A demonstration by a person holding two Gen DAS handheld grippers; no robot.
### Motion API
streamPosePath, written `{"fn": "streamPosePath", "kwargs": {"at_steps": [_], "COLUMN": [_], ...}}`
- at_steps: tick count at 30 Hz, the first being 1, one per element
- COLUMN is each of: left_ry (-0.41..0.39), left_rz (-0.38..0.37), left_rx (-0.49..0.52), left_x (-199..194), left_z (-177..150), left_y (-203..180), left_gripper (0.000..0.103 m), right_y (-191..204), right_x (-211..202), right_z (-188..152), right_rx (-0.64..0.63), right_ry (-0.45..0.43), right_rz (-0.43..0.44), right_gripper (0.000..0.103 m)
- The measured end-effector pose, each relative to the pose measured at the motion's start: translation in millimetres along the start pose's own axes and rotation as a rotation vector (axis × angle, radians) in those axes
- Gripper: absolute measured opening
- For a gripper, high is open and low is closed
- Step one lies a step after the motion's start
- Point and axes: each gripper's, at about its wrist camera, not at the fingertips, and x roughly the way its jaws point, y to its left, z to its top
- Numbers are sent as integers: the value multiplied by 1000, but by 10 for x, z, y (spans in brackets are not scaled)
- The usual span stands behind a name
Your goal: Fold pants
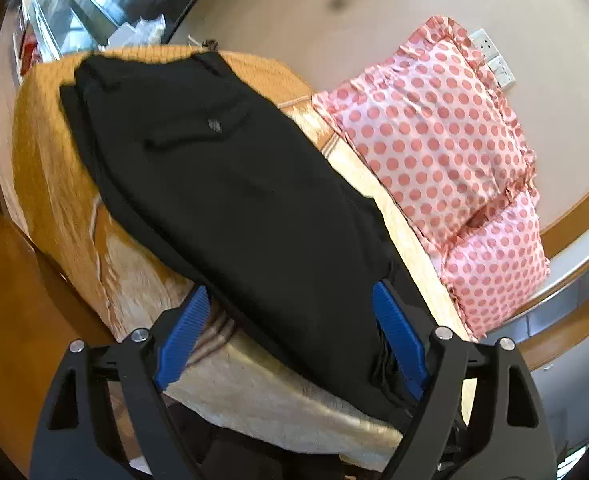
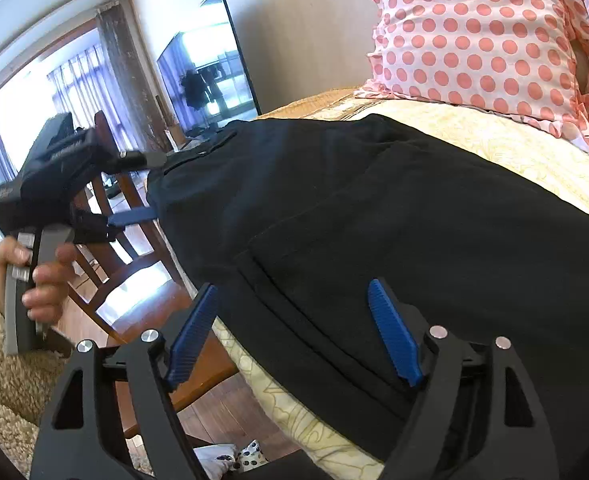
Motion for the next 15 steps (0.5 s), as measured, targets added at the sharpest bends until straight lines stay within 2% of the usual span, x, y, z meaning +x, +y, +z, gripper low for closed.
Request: {"fn": "streamPosePath", "kwargs": {"at_steps": [3,8,10,13,15], "left_ry": [-47,-90,-122,-151,-165], "left_rz": [55,138,179,213,267], "left_rx": [-24,-135,-161,-203,-201], "left_x": [-7,42,33,49,94], "left_z": [152,469,564,674,724], "left_y": [84,350,427,528,550], "left_gripper": [82,82,78,64,28], "right_y": [1,53,27,-94,-175], "right_x": [7,-5,-60,-212,-333], "right_z": [5,-27,-36,-46,-62], "right_rx": [0,-49,-32,35,64], "right_ry": [-4,-2,-8,-29,-49], "right_rz": [6,3,19,77,84], "right_gripper": [80,82,82,82,83]}}
